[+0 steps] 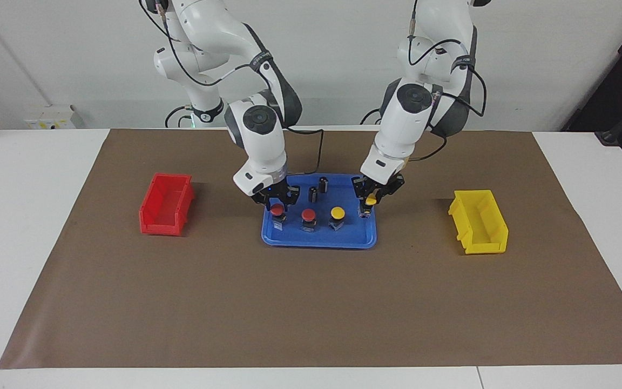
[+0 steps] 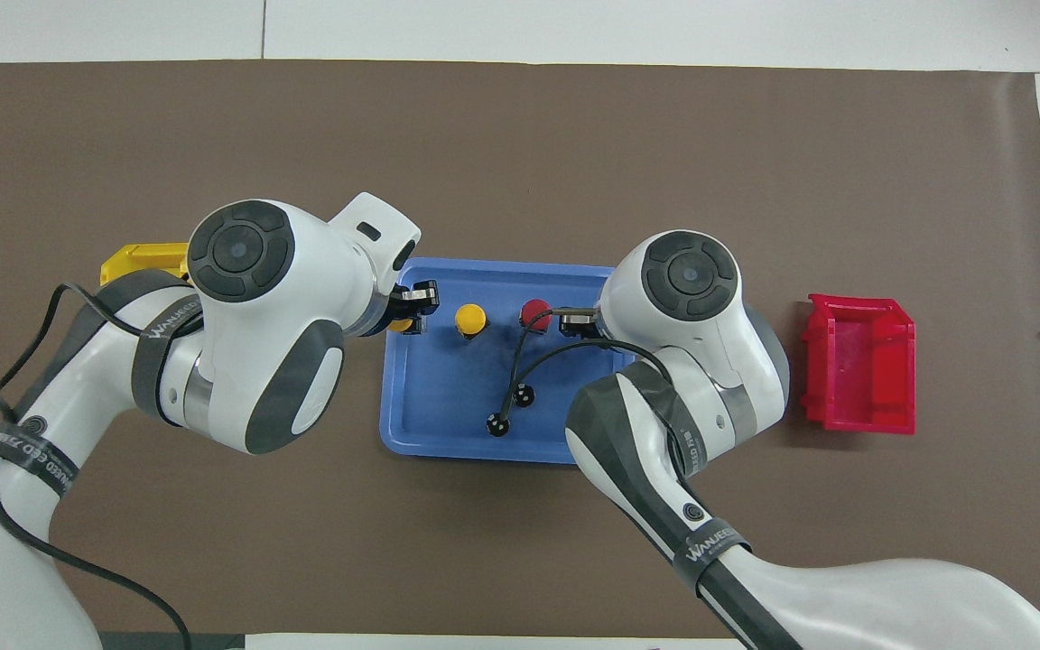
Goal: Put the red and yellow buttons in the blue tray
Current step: 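Carry the red button and yellow button over the tray with both grippers, then release the red button in the tray and withdraw the right gripper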
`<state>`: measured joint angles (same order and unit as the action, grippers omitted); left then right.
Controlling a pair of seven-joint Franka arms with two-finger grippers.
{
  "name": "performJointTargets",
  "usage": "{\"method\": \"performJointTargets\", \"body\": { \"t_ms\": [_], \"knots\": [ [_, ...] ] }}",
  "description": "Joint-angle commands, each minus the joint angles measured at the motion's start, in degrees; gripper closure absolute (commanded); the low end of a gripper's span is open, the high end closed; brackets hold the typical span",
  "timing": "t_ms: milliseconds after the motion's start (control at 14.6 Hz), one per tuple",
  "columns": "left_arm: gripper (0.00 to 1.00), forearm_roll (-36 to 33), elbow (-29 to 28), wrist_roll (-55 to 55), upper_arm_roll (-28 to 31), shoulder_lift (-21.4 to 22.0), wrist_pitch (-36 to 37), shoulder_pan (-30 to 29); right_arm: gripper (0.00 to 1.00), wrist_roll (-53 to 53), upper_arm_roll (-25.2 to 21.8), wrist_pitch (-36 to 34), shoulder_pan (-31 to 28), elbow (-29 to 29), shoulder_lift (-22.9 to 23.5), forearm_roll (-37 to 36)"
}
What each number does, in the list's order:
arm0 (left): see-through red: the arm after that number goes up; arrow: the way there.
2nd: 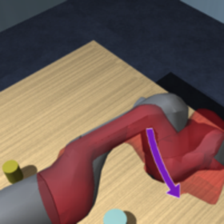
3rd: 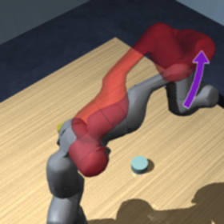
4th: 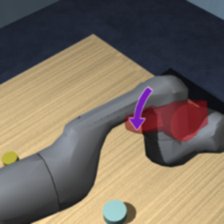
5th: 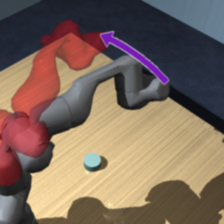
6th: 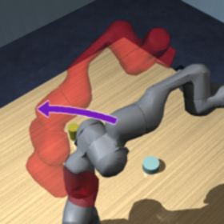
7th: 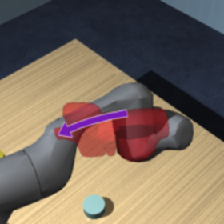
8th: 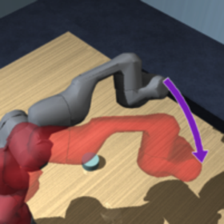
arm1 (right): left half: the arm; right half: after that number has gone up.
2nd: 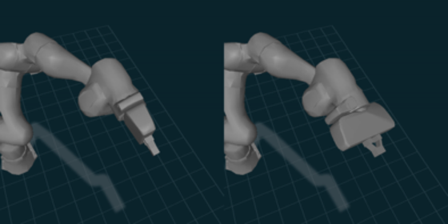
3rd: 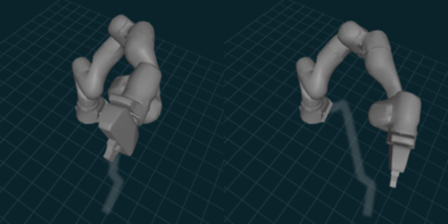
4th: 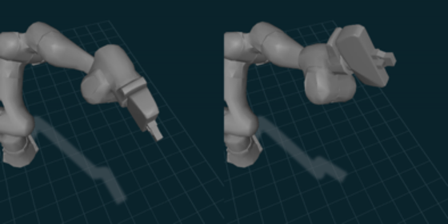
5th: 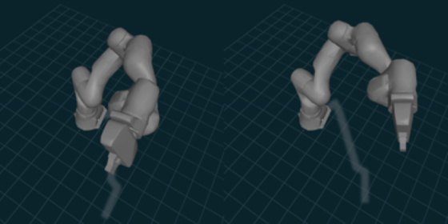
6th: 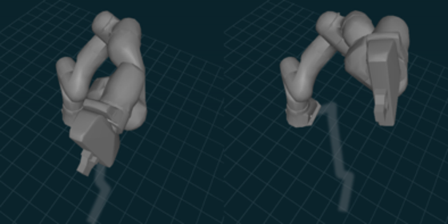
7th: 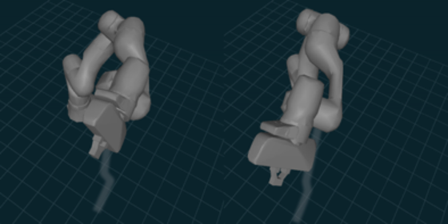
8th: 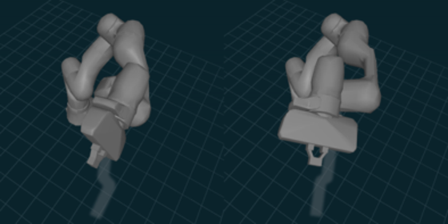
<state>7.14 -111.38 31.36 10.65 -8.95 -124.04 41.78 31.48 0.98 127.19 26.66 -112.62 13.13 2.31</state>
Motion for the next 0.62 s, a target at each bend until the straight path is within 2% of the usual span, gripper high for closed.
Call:
{"method": "performJointTargets", "body": {
  "t_ms": [0, 206, 275, 412, 481, 549],
  "knots": [
    [0.98, 1.04, -0.59, 0.10, 0.96, -1.67, -3.22, 0.84, 0.00, -0.63, -0.88, -1.41, -2.65, 4.58, -1.17, -0.03],
    [0.98, 1.04, -0.77, 0.10, 0.96, -3.00, -4.37, 1.37, 0.00, -0.63, -1.15, -13.16, -11.78, 14.77, -2.31, -0.21],
    [0.91, 1.04, -0.86, 0.01, 0.96, -3.09, -4.46, 1.37, 0.00, -0.72, -1.24, -16.85, -14.33, 17.41, -2.49, -0.29],
    [0.87, 1.04, -1.56, -0.16, 1.04, -3.09, -4.90, 1.29, 0.00, -4.12, -1.50, -20.74, -18.64, 18.41, -5.20, -1.08],
    [0.79, 1.04, -1.91, -0.34, 1.04, -3.09, -4.99, 1.20, 0.00, -7.98, -1.50, -22.76, -21.10, 18.32, -6.70, -1.08],
    [0.65, 1.04, -1.91, -0.34, 1.04, -3.00, -4.38, 1.02, 0.00, -11.67, -1.50, -24.95, -23.73, 18.40, -8.36, -1.08]
  ]
}}
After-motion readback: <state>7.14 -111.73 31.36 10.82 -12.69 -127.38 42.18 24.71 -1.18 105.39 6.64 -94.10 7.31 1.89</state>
